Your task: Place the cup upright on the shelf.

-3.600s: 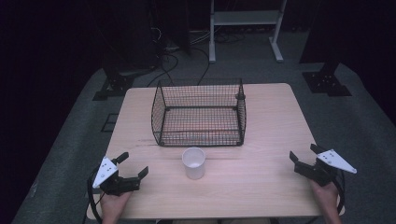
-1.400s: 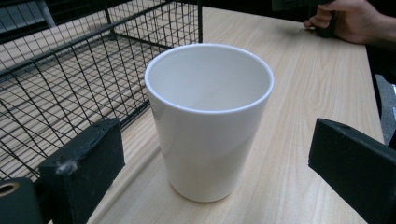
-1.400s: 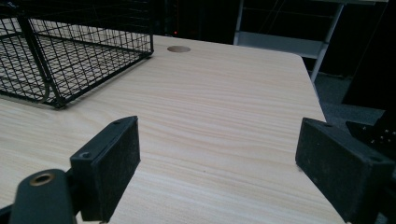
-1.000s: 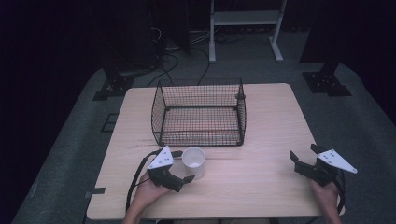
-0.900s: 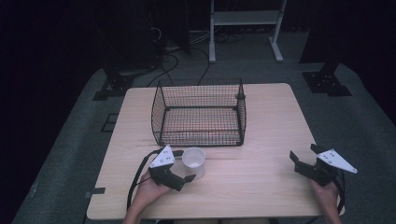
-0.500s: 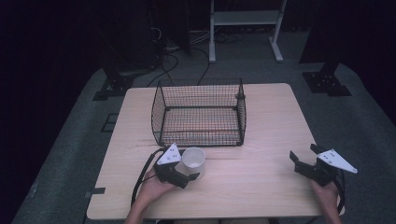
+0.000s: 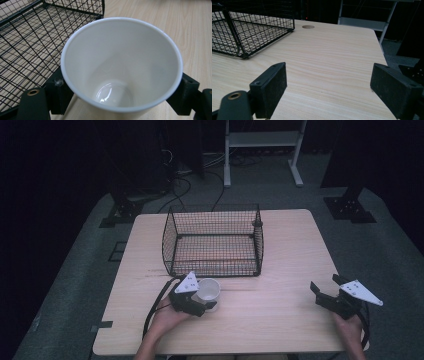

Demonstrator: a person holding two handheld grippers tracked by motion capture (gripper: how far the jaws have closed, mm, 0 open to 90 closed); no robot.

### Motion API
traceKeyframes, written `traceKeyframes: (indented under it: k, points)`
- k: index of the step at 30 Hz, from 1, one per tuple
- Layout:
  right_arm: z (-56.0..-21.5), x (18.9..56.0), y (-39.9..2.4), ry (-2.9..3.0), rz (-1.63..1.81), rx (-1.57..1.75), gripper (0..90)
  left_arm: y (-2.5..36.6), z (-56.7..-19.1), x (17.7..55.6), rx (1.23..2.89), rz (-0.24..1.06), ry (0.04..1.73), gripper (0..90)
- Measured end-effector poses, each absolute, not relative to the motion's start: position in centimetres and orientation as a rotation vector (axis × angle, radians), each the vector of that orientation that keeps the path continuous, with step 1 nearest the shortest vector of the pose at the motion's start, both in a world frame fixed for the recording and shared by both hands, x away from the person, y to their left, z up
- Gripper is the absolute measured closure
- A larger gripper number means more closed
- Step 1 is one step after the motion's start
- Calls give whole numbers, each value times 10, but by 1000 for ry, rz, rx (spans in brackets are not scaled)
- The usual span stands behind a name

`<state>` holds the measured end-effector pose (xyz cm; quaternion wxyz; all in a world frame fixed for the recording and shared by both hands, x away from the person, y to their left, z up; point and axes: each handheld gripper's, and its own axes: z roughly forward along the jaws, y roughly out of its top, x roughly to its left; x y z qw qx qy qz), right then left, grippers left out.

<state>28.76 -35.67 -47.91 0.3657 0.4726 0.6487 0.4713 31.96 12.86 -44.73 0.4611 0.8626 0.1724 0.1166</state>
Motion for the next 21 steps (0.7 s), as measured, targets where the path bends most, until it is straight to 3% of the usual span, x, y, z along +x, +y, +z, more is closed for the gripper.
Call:
traceKeyframes:
  k: [9, 21]
  points:
    - [-479, 288, -357, 1665, 1217, 1220, 131, 132, -442, 318, 2111, 296, 406, 210]
    - [-479, 288, -358, 1659, 1228, 1229, 131, 143, -407, 322, 2082, 283, 368, 210]
